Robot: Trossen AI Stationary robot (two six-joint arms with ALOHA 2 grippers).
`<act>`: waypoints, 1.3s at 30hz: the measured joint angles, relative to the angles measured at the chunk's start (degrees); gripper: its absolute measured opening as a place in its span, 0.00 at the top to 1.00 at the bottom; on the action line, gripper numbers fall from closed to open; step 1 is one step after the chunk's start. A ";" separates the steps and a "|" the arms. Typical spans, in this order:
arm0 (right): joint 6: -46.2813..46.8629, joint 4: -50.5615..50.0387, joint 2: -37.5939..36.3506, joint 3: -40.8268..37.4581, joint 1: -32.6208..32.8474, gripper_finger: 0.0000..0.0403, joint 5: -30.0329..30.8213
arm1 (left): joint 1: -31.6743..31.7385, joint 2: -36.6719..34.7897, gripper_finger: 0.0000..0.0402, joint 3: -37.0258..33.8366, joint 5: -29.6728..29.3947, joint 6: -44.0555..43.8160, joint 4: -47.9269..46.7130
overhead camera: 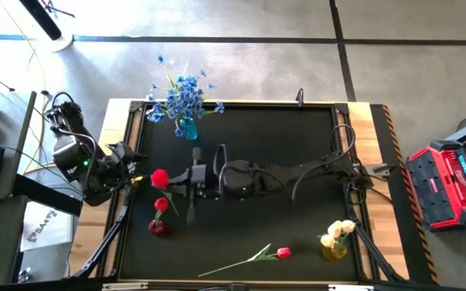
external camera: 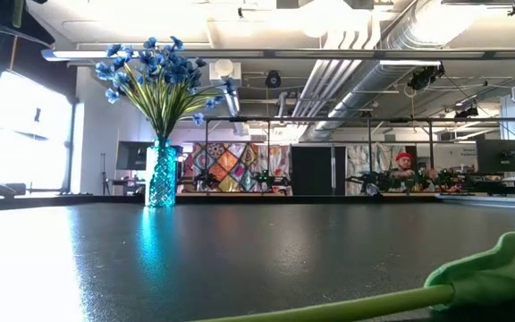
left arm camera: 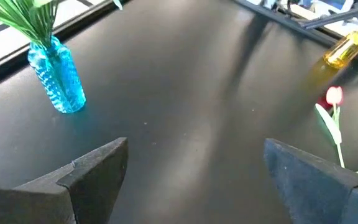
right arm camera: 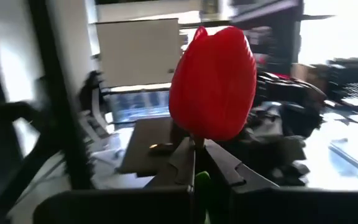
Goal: Sort flowers into vase by color
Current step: Put the top red tulip into the red vase
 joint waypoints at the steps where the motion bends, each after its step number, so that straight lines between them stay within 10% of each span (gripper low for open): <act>1: -0.99 -0.02 0.00 0.00 -0.27 1.00 -2.44 | 0.00 0.00 0.10 0.00 -0.43 0.00 -0.02; 12: -9.98 14.56 5.94 -0.07 -2.68 1.00 -17.89 | 0.00 -0.02 0.10 0.00 -1.70 -0.39 1.07; 39: -0.91 20.90 9.31 -0.07 -3.46 1.00 -19.67 | 0.00 -0.02 0.10 0.00 -1.08 -0.48 1.62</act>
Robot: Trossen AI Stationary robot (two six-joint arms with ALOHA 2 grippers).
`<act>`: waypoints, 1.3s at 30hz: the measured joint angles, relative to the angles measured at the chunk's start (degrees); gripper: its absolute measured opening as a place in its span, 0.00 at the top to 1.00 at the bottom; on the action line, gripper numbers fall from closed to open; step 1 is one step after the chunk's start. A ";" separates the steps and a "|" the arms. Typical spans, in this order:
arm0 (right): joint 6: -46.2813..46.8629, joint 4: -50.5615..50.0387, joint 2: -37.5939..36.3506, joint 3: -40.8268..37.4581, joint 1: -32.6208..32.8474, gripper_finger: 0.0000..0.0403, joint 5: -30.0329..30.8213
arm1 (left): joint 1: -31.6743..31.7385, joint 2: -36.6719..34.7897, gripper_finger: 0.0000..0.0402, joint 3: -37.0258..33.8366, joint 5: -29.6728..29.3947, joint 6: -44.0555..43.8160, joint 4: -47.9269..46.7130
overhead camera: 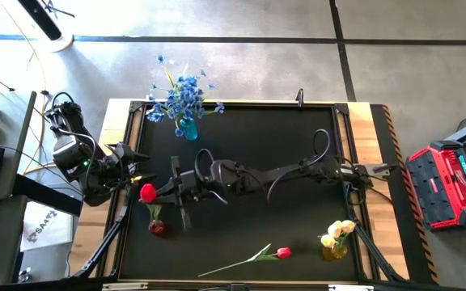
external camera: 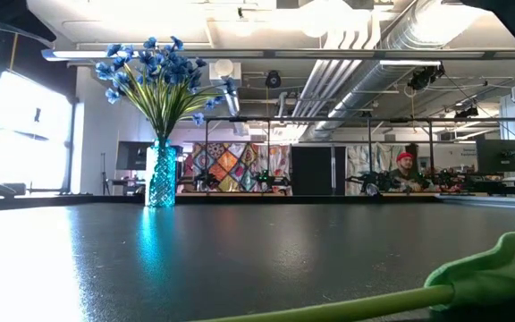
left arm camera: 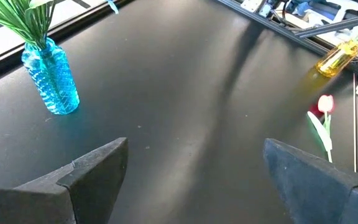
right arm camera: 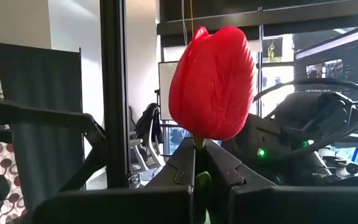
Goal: Sort flowers into vase by color
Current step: Put the top red tulip into the red vase
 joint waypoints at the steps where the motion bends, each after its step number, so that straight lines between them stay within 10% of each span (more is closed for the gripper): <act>1: 0.00 -0.56 0.00 0.00 0.00 1.00 0.00 | -0.01 0.01 0.10 0.00 0.00 0.01 0.00; 20: -1.33 -12.76 0.00 0.00 -0.14 0.93 3.71 | 0.00 0.00 0.10 0.00 -0.01 0.02 0.00; 39: 11.83 -16.23 0.02 0.00 -0.54 0.38 1.34 | 0.00 0.00 0.10 0.00 -0.20 -0.23 0.07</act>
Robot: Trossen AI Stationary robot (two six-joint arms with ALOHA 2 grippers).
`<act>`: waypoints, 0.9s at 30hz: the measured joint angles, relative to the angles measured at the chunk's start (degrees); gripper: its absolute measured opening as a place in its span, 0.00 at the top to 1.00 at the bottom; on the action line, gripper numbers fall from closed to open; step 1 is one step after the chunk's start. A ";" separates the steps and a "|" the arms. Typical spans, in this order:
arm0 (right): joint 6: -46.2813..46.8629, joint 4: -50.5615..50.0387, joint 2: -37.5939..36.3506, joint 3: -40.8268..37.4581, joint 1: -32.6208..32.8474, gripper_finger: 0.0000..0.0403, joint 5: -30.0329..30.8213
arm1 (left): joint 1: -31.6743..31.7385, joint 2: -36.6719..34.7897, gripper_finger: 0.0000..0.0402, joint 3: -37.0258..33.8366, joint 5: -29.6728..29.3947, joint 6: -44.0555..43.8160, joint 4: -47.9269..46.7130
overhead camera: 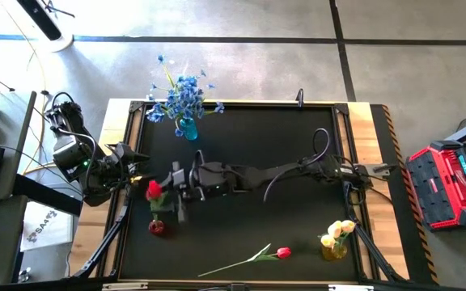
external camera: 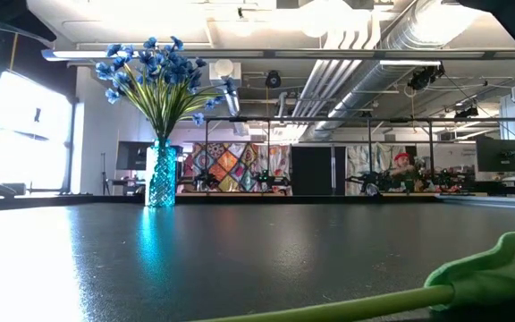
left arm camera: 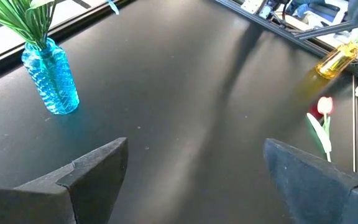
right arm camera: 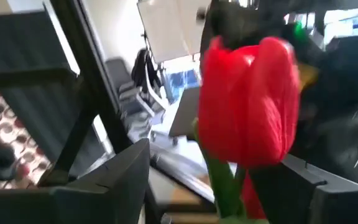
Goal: Sort flowers into vase by color
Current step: Put the top red tulip into the red vase, then put the red tulip into the red vase
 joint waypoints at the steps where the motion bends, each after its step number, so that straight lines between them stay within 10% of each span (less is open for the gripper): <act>1: 0.25 -1.11 0.00 0.00 0.08 0.38 -0.43 | -0.01 0.00 0.10 0.00 0.00 -0.24 -0.02; 27: 16.43 -0.42 0.04 0.02 0.26 0.41 -8.31 | -0.01 0.00 0.10 0.00 0.61 -1.32 0.27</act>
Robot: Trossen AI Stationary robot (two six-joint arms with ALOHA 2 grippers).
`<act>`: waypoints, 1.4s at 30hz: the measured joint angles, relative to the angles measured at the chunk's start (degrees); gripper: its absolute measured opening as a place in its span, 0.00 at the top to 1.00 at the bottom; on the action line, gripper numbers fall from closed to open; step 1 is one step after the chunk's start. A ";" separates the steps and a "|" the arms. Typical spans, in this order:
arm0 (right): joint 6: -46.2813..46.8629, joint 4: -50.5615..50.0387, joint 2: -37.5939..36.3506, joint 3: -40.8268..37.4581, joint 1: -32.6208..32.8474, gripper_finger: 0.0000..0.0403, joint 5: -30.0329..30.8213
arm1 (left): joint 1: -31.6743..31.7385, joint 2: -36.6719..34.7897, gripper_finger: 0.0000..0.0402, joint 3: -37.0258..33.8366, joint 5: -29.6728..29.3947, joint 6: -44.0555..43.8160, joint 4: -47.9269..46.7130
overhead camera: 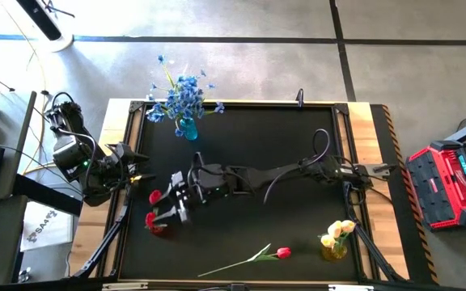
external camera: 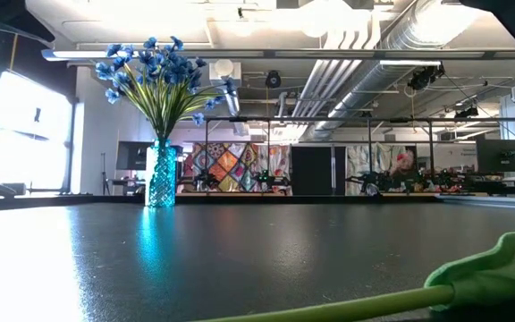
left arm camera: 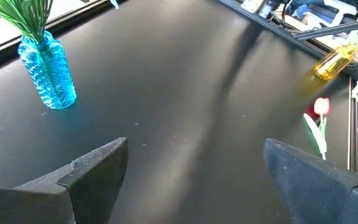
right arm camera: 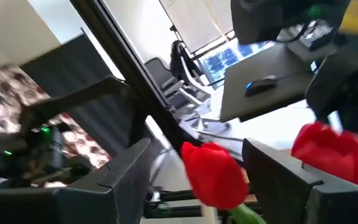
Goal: Sort flowers into vase by color
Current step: Put the red tulip into the red vase
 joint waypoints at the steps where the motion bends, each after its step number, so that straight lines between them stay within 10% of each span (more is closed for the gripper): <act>1: 1.67 0.04 0.00 0.00 -0.01 0.41 -0.44 | -0.01 0.00 0.10 0.00 0.02 0.00 0.11; 11: 17.53 -8.67 -0.41 0.00 -0.03 0.41 -1.18 | 0.22 0.00 0.10 0.00 -2.71 0.00 -0.73; 22: 24.07 -50.69 -7.53 0.09 1.77 0.41 4.61 | 2.40 -0.03 0.10 -0.02 -3.49 1.52 -2.77; 29: 15.20 -73.99 -6.08 0.00 9.50 0.42 11.54 | 3.38 -0.67 0.10 -0.02 -3.50 5.77 -2.71; 35: 1.58 -77.93 -2.42 0.00 19.46 0.50 16.68 | 3.38 -1.44 0.10 -0.02 -3.28 8.61 -2.28; 42: 6.86 -80.70 3.72 -0.02 23.00 0.56 15.60 | 3.38 -1.49 0.10 -0.02 -3.23 8.16 -0.69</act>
